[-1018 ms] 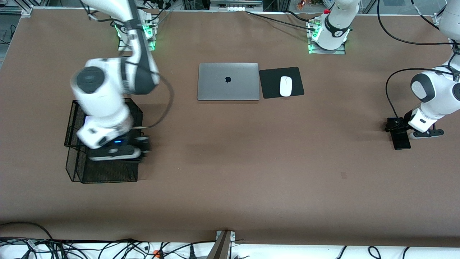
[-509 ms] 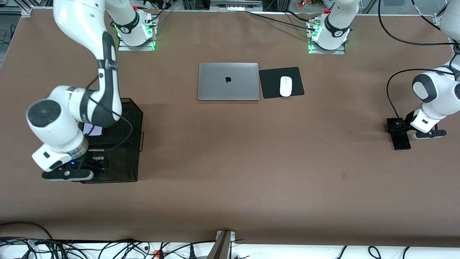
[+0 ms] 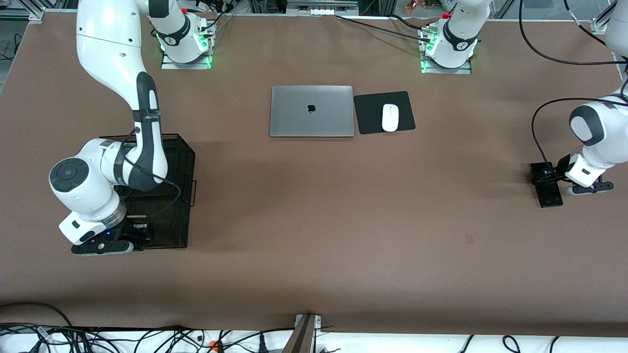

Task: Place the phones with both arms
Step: 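Carry the flip phone to the organizer while the left gripper grasps the black phone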

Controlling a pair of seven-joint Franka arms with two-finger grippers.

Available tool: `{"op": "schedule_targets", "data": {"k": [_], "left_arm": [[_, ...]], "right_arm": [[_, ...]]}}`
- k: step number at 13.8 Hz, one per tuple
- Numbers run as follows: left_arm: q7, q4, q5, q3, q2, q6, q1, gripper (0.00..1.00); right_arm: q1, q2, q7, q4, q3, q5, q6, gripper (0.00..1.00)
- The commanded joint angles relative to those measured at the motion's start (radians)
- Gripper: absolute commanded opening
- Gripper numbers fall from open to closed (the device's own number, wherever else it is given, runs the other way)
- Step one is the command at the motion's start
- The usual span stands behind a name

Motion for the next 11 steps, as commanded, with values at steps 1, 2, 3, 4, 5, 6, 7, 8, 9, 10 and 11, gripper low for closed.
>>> {"op": "schedule_targets", "data": {"k": [1,2,3,4,5,6,7,8,9,10,11], "left_arm": [[-0.011,0.124,-0.047,-0.036,0.004,-0.159,-0.002,0.00],[-0.043,0.150,-0.047,-0.048,0.004,-0.193,-0.007,0.00],[-0.086,0.172,-0.047,-0.061,0.006,-0.218,-0.031,0.00],[-0.141,0.192,-0.044,-0.061,0.006,-0.244,-0.075,0.00],[-0.202,0.212,-0.044,-0.061,0.006,-0.274,-0.123,0.00],[-0.264,0.227,-0.043,-0.061,0.006,-0.296,-0.170,0.00],[-0.322,0.233,-0.041,-0.061,0.006,-0.304,-0.216,0.00],[-0.371,0.235,-0.040,-0.059,0.008,-0.304,-0.270,0.00],[-0.408,0.235,-0.040,-0.059,0.009,-0.304,-0.316,0.00],[-0.454,0.240,-0.040,-0.061,0.012,-0.304,-0.368,0.00],[-0.512,0.252,-0.038,-0.061,0.029,-0.304,-0.416,0.00]], "right_arm": [[-0.033,-0.015,-0.111,0.014,0.020,0.027,-0.106,0.03],[-0.042,-0.017,-0.160,0.012,0.020,0.027,-0.138,0.03],[-0.051,-0.016,-0.193,0.012,0.022,0.027,-0.158,0.03],[-0.054,-0.016,-0.202,0.012,0.022,0.028,-0.167,0.03],[-0.058,-0.016,-0.204,0.009,0.020,0.028,-0.167,0.03],[-0.058,-0.014,-0.205,0.000,0.022,0.028,-0.167,0.05],[-0.058,-0.014,-0.205,0.000,0.022,0.028,-0.166,0.22],[-0.058,-0.015,-0.193,0.005,0.022,0.034,-0.166,0.58],[-0.056,-0.016,-0.192,0.006,0.022,0.074,-0.166,0.79],[-0.056,-0.016,-0.195,0.006,0.022,0.126,-0.166,0.88],[-0.058,-0.016,-0.196,0.008,0.022,0.151,-0.166,0.96]]}}
